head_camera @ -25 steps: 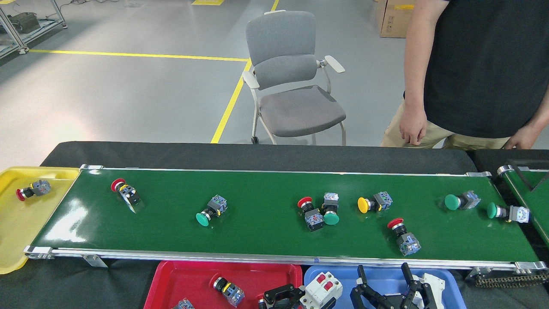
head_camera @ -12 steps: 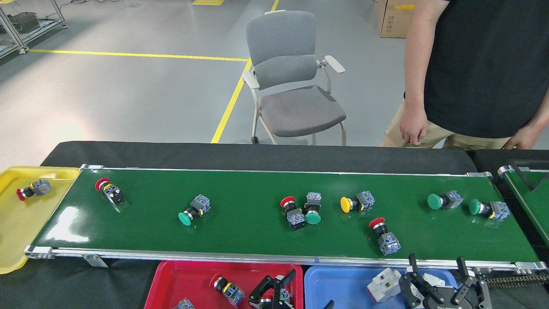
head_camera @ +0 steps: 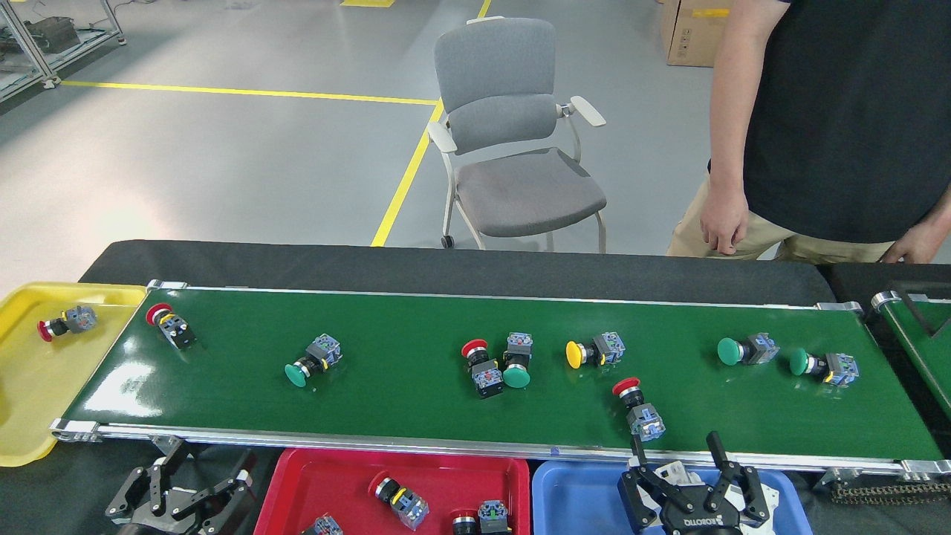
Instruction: Pick switch part from conveyor to tray
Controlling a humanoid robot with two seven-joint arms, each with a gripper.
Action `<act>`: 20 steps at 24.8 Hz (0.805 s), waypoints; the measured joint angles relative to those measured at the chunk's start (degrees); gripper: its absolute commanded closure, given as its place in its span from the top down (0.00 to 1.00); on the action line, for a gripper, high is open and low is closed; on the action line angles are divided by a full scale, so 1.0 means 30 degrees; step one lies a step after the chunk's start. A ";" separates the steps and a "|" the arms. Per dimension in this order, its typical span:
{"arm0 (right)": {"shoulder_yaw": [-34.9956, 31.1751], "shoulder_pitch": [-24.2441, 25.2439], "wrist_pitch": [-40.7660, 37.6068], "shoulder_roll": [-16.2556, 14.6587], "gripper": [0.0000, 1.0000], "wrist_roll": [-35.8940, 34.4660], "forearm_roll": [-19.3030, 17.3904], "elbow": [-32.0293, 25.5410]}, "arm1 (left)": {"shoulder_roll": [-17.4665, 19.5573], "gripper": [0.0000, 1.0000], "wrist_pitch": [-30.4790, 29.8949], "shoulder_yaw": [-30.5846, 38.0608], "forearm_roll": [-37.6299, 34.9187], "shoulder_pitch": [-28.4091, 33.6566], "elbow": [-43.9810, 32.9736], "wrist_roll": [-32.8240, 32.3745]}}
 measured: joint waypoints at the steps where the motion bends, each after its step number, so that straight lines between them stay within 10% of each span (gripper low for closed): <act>1: 0.0007 -0.0407 0.0017 0.0237 1.00 0.0923 0.0000 -0.0005 | 0.0083 1.00 -0.0127 0.0016 0.0000 -0.0308 0.0231 0.0008; 15: 0.1875 -0.3588 0.0161 0.1013 1.00 0.9909 0.0008 -0.0123 | 0.2040 1.00 -0.0122 -0.2737 -0.2142 -0.6328 0.7703 0.2980; 20: 0.2928 -0.3926 0.0110 0.1013 0.40 1.0781 0.0011 0.1041 | 0.2043 1.00 0.1108 -0.3791 -0.3579 -0.8134 1.0817 0.4638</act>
